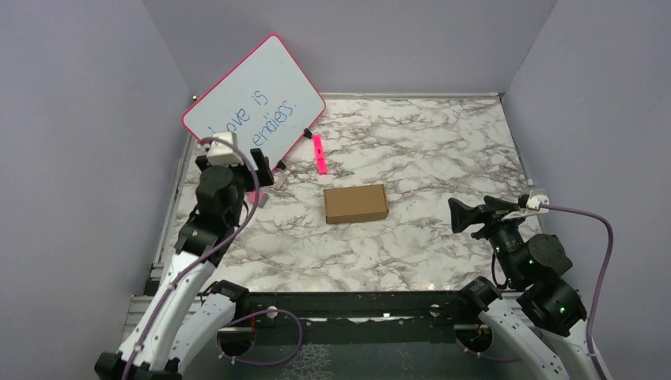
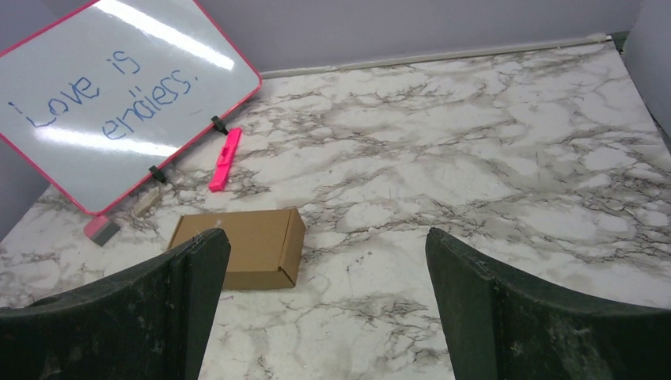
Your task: Fold the paper box
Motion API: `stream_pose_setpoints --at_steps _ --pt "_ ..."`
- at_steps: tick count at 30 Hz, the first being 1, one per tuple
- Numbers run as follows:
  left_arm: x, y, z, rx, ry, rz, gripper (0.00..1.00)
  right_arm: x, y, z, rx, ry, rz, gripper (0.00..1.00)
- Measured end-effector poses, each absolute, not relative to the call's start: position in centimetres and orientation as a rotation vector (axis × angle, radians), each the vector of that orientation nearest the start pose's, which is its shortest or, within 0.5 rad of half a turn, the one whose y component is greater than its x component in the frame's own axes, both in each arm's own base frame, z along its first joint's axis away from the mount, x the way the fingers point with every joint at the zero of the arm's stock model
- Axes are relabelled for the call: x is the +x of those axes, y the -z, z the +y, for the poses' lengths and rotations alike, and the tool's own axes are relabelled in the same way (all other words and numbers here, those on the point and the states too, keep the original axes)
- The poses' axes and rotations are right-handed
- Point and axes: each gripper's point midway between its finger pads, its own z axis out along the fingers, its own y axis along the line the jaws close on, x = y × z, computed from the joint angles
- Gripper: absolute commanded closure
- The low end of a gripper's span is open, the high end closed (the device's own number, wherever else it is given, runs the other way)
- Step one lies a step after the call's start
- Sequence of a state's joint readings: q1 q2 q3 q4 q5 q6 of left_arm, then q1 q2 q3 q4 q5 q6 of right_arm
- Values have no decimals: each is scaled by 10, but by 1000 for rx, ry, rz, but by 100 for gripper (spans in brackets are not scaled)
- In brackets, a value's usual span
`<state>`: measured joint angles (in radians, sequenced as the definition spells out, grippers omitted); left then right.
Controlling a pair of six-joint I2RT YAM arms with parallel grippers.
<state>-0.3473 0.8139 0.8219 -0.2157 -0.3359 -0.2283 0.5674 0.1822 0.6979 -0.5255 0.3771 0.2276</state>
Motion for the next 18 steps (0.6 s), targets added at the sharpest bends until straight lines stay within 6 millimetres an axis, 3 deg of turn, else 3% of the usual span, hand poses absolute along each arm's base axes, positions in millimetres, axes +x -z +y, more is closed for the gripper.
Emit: stream_pose_setpoints --at_steps 4,9,13,18 --pt "271 -284 -43 -149 139 1643 1 185 -291 52 26 -324 1589 0" --pt "232 -309 -24 -203 174 1461 1 186 -291 52 25 -322 1591 0" --pt "221 -317 -20 -237 212 1414 1 188 -289 53 21 -317 1604 0" --pt "219 -313 -15 -293 216 1422 1 188 -288 54 20 -315 1608 0"
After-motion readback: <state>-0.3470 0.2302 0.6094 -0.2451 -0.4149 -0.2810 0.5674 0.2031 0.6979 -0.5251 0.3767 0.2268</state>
